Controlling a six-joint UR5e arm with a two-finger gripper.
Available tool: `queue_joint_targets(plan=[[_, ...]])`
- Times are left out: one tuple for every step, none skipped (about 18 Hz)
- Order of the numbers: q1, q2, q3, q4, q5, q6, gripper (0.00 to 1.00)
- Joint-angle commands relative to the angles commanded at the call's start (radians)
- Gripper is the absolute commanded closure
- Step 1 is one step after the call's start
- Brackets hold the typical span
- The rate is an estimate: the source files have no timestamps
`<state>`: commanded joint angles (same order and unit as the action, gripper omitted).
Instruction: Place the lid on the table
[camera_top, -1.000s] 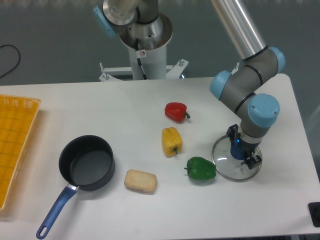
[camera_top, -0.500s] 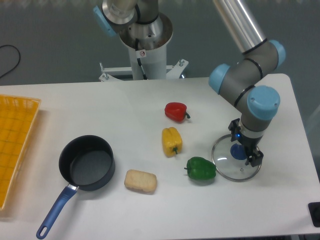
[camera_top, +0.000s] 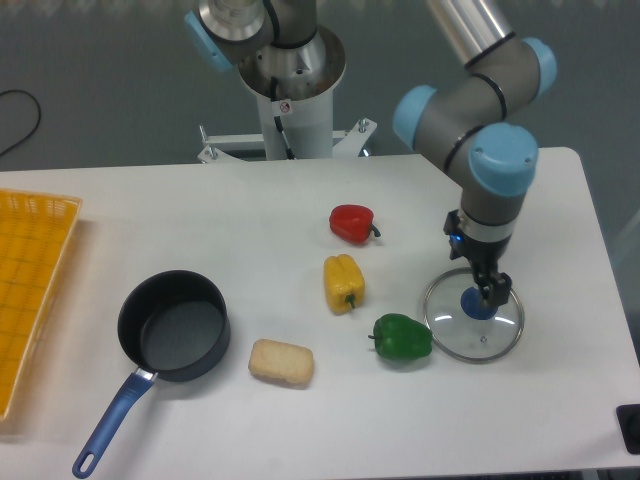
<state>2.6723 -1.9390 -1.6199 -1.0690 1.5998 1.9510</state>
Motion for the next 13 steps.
queue_joint_targets(plan=[[-0.012, 0.011, 0.002, -0.009, 0.006, 0.006, 0.0], [-0.025, 0.017, 0.0, -0.012, 0.006, 0.006, 0.0], [-0.032, 0.02, 0.002, -0.022, 0.005, 0.006, 0.0], [-0.038, 0.023, 0.003, -0.031, 0.002, 0.008, 0.0], [-0.055, 0.025, 0.003, -0.035, -0.001, 0.008, 0.0], [-0.074, 0.025, 0.003, -0.035, -0.001, 0.005, 0.0], [-0.092, 0.028, 0.005, -0.035, -0.001, 0.0, 0.0], [-0.106, 0.034, 0.003, -0.038, -0.001, -0.006, 0.0], [-0.12, 0.035, 0.002, -0.045, -0.003, -0.014, 0.0], [-0.126, 0.035, 0.002, -0.045, -0.003, -0.02, 0.0], [-0.129, 0.035, 0.002, -0.045, -0.003, -0.02, 0.0], [-0.134, 0.035, 0.0, -0.045, -0.003, -0.021, 0.0], [-0.134, 0.035, -0.003, -0.045, -0.004, -0.021, 0.0]])
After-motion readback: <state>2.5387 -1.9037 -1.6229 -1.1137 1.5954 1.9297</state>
